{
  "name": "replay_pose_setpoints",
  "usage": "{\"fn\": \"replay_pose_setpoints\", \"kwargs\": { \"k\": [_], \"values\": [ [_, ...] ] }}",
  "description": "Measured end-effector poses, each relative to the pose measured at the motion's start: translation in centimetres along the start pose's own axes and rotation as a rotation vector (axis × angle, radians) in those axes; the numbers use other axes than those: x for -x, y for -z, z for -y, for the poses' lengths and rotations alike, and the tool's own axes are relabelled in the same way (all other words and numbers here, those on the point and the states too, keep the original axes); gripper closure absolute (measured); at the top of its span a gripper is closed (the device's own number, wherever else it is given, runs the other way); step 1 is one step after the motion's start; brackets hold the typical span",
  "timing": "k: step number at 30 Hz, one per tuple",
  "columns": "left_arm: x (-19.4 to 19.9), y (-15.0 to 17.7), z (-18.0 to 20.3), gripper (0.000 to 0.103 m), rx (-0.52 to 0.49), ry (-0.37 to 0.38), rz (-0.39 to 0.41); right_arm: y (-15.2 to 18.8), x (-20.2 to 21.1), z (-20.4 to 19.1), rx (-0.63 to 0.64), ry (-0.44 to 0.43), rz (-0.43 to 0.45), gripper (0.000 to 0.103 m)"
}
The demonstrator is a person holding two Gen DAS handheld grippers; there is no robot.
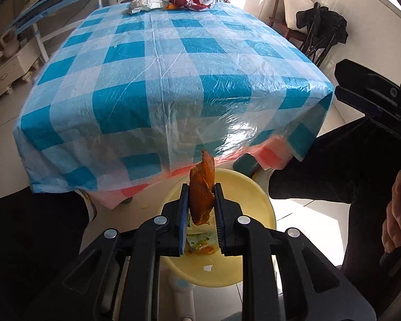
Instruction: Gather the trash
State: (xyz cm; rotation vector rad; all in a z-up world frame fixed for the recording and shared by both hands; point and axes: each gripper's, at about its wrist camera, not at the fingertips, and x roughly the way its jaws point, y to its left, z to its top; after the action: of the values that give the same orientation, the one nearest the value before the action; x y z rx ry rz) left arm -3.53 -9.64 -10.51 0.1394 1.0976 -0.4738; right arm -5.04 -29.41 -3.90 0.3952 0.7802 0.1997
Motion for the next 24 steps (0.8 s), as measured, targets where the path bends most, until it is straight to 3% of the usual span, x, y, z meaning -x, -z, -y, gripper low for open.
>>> {"fn": "replay_pose_setpoints", "kwargs": {
  "k": [4, 6, 9, 16, 18, 24],
  "values": [
    [-0.2, 0.3, 0.9, 0.074, -0.06, -0.058, 0.001, -0.4, 0.3, 0.6, -0.025, 0.043, 0.047, 0.024],
    [0.9, 0.1, 0.6, 0.048, -0.047, -0.084, 0.058, -0.5, 0.4, 0.1, -0.005, 0.057, 0.056, 0.024],
    [3.1, -0.7, -0.6, 0.032, 0.005, -0.134, 0.172, -0.4, 0.2, -0.3, 0.035, 0.071, 0.067, 0.022],
    [8.7, -1.5, -4.5, 0.015, 0.224, -0.264, 0.418, -0.2, -0.8, -0.4, 0.079, 0.09, 0.041, 0.019],
    [9.3, -1.4, -5.4, 0.011, 0.274, -0.293, 0.443, -0.1, -0.9, -0.3, 0.077, 0.096, 0.038, 0.019],
    [8.4, -1.3, -7.3, 0.01, 0.344, -0.335, 0.412, 0.0, -1.0, -0.3, 0.077, 0.101, 0.03, 0.019]
  ]
}}
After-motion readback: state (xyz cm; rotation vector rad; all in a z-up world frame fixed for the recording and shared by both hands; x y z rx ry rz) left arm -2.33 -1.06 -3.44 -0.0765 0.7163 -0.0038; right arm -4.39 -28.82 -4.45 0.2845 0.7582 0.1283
